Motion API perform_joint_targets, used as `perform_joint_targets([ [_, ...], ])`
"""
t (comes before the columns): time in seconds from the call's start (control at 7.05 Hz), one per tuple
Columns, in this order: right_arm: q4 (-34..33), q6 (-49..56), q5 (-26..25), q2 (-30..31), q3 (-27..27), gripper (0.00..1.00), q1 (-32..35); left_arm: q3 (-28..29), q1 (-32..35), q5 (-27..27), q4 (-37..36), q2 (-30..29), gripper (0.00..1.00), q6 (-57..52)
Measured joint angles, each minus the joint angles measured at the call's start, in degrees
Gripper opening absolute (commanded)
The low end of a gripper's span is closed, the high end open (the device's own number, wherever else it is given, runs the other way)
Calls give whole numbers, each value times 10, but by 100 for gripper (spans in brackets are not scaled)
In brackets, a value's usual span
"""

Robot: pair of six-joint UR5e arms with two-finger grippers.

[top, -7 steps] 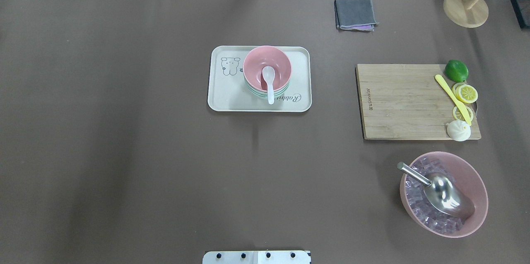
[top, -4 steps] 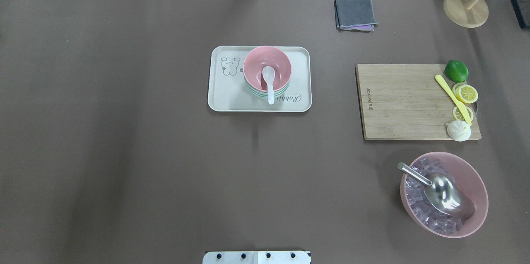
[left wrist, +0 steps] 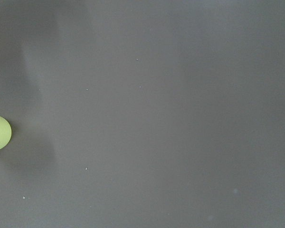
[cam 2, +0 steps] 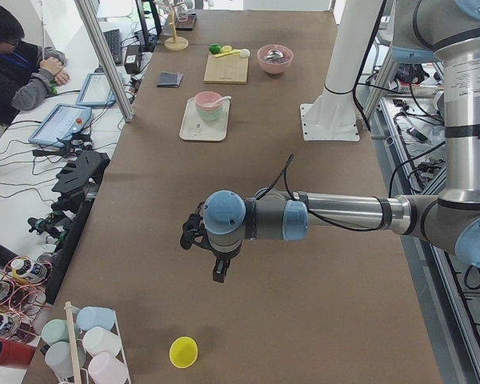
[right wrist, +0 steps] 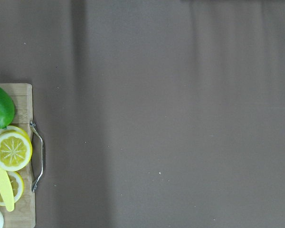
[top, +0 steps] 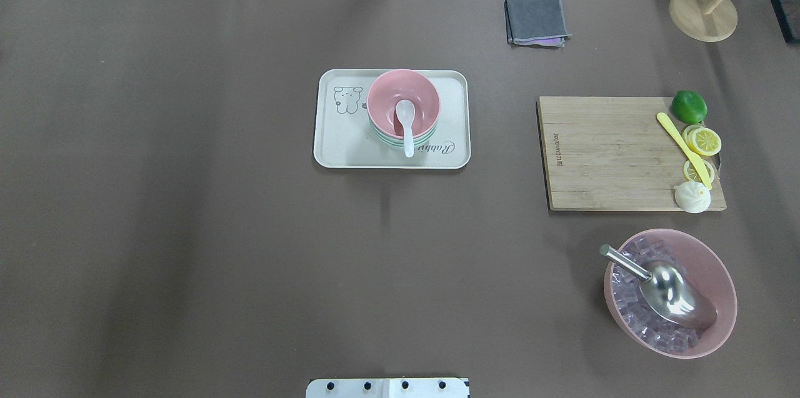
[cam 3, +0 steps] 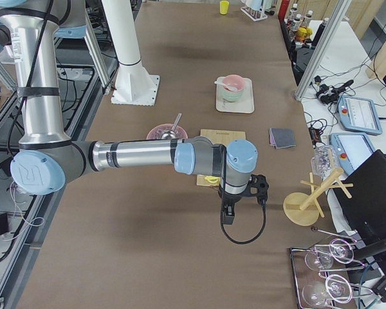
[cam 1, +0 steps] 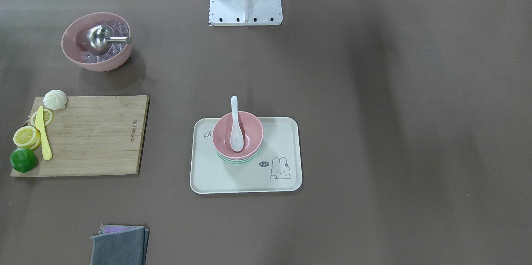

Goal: Stack pink bowl on green and place spoon

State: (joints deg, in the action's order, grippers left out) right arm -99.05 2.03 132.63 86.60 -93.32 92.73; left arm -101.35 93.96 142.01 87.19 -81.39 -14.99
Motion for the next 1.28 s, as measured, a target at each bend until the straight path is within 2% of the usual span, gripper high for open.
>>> perform_joint_targets([
  [1.28,9,2,7,8,-2,100,0,1,0,-3,0,-1,98,-2],
])
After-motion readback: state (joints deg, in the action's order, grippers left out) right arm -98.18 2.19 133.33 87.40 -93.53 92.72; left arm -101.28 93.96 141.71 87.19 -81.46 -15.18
